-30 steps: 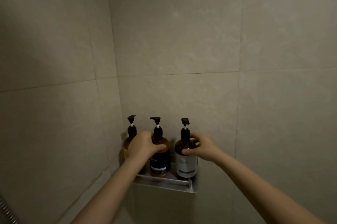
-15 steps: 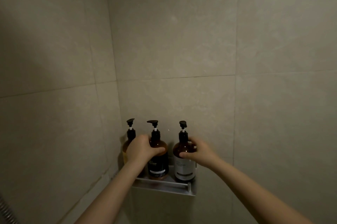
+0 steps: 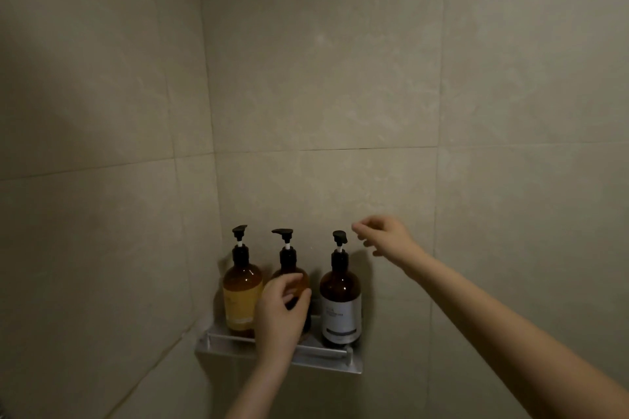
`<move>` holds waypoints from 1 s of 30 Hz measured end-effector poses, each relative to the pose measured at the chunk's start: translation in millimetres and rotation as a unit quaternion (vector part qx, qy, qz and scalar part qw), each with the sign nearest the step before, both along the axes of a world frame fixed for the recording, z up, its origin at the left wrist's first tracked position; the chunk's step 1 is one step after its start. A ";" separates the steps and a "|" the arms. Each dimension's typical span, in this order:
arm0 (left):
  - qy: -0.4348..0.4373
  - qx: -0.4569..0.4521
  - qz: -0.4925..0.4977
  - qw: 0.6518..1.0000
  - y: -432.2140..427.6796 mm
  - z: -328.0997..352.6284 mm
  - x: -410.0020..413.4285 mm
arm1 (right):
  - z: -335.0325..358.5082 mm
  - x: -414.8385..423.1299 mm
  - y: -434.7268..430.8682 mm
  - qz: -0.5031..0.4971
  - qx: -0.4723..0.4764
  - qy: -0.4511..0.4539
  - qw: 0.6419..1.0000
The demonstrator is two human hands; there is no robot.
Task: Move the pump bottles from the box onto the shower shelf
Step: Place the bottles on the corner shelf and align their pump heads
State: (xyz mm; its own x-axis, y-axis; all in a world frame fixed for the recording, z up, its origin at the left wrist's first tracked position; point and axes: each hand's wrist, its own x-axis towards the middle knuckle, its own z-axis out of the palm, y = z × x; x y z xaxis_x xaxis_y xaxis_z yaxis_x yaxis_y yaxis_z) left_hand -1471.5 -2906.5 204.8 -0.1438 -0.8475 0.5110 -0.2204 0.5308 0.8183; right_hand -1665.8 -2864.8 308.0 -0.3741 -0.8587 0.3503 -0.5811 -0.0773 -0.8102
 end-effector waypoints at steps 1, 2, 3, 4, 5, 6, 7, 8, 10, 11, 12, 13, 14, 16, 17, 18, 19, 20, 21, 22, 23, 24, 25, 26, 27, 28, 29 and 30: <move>-0.004 0.003 -0.011 1.000 2.1 -0.3 -5.1 | 4.9 2.0 -2.0 -0.004 -0.004 0.004 1.000; -0.008 0.006 -0.020 1.000 4.4 -0.1 -10.1 | 8.4 4.9 -4.5 -0.009 -0.008 0.013 1.000; -0.011 0.009 -0.027 1.000 6.9 0.8 -15.0 | 10.8 8.1 -7.0 -0.014 -0.009 0.024 1.000; -0.014 0.009 -0.034 0.999 9.4 1.8 -19.5 | 12.1 11.4 -9.7 -0.014 -0.005 0.035 0.999; -0.020 0.005 -0.040 0.999 11.6 2.7 -23.5 | 12.7 14.4 -11.9 -0.012 0.004 0.046 0.999; -0.029 -0.001 -0.042 0.999 13.5 3.3 -27.6 | 13.0 17.0 -13.3 -0.010 0.015 0.057 0.998; -0.039 -0.008 -0.039 0.998 15.3 3.5 -31.4 | 13.2 19.1 -14.1 -0.009 0.026 0.067 0.997; -0.047 -0.015 -0.029 0.998 16.7 3.7 -34.4 | 13.3 20.4 -14.7 -0.008 0.035 0.069 0.997; -0.055 -0.025 -0.003 0.998 17.9 4.4 -37.9 | 14.0 21.4 -15.5 -0.006 0.046 0.055 0.997; -0.059 -0.027 0.002 0.998 17.6 4.8 -38.5 | 14.7 21.4 -15.7 -0.006 0.050 0.047 0.998; -0.065 -0.029 -0.001 0.997 16.6 5.3 -38.4 | 15.3 21.2 -15.8 -0.005 0.055 0.040 0.998; -0.072 -0.032 -0.009 0.997 15.2 5.9 -38.1 | 16.1 20.7 -15.9 -0.004 0.061 0.036 0.998; -0.079 -0.035 -0.019 0.996 13.8 6.6 -37.6 | 16.6 20.0 -15.9 -0.003 0.066 0.031 0.997; -0.093 -0.040 -0.030 0.994 11.5 7.9 -36.2 | 18.0 17.7 -15.5 0.004 0.075 0.013 0.997; -0.098 -0.042 -0.030 0.994 10.8 8.1 -35.3 | 18.9 16.2 -14.9 0.014 0.082 -0.005 0.997; -0.101 -0.043 -0.029 0.994 10.4 8.3 -34.8 | 19.8 14.4 -14.1 0.028 0.090 -0.028 0.995; -0.102 -0.044 -0.029 0.993 10.3 8.1 -34.4 | 20.6 12.7 -13.3 0.043 0.100 -0.054 0.993; -0.103 -0.046 -0.030 0.993 10.2 8.1 -34.0 | 20.8 10.9 -12.4 0.055 0.109 -0.079 0.989; -0.103 -0.047 -0.032 0.993 10.0 8.1 -33.8 | 20.4 9.8 -11.8 0.060 0.117 -0.103 0.986; -0.105 -0.048 -0.033 0.993 9.6 8.1 -33.7 | 19.6 9.1 -11.6 0.060 0.119 -0.124 0.983; -0.106 -0.049 -0.033 0.993 9.2 8.2 -33.9 | 18.7 9.2 -11.9 0.054 0.118 -0.141 0.982; -0.107 -0.049 -0.032 0.993 8.7 8.3 -33.9 | 17.9 9.8 -12.6 0.045 0.113 -0.151 0.981; -0.109 -0.048 -0.031 0.992 8.1 8.4 -33.8 | 17.5 11.2 -13.4 0.036 0.106 -0.153 0.982; -0.112 -0.049 -0.030 0.992 7.6 8.5 -33.8 | 17.1 12.5 -14.3 0.028 0.100 -0.149 0.983; -0.116 -0.049 -0.032 0.992 7.0 8.2 -33.4 | 17.0 13.8 -15.2 0.021 0.093 -0.143 0.985; -0.120 -0.049 -0.034 0.991 6.3 8.0 -33.3 | 17.0 14.7 -15.9 0.015 0.088 -0.138 0.986; -0.123 -0.048 -0.037 0.991 5.6 7.6 -32.8 | 16.7 15.6 -16.6 0.010 0.084 -0.133 0.987; -0.125 -0.049 -0.040 0.990 5.1 7.4 -32.7 | 16.3 16.2 -17.1 0.006 0.082 -0.130 0.988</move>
